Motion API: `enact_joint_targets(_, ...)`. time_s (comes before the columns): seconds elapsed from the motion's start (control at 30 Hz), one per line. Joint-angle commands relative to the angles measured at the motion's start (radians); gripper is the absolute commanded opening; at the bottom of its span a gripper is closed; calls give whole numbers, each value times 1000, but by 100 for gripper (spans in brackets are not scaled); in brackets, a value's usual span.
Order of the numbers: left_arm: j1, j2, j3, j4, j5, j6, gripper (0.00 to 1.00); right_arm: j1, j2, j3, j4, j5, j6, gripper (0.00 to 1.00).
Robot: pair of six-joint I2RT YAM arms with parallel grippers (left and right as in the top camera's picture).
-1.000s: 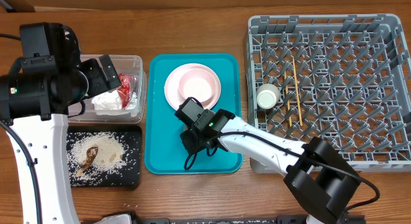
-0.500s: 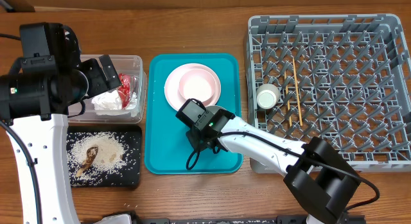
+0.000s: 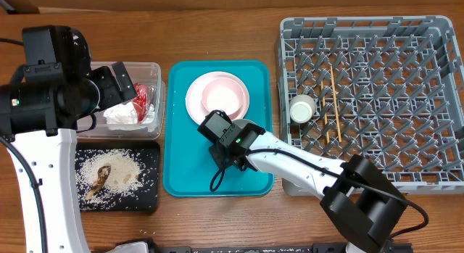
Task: Sort waste into correct bins and load items into the dishwasher
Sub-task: 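Grasp grey bowl rim with right gripper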
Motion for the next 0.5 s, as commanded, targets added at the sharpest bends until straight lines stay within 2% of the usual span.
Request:
enact_joint_targets(0.0, 4, 5, 10, 1, -7, 3, 100, 3, 11, -1, -2, 11, -2, 17)
enact_joint_targets(0.1, 4, 5, 10, 1, -7, 3, 100, 3, 11, -1, -14, 11, -2, 11)
enact_joint_targets(0.3, 4, 5, 10, 1, -7, 3, 100, 3, 11, -1, -21, 11, -2, 11)
enact_joint_targets(0.47, 4, 5, 10, 1, -7, 3, 100, 3, 11, -1, -29, 11, -2, 4)
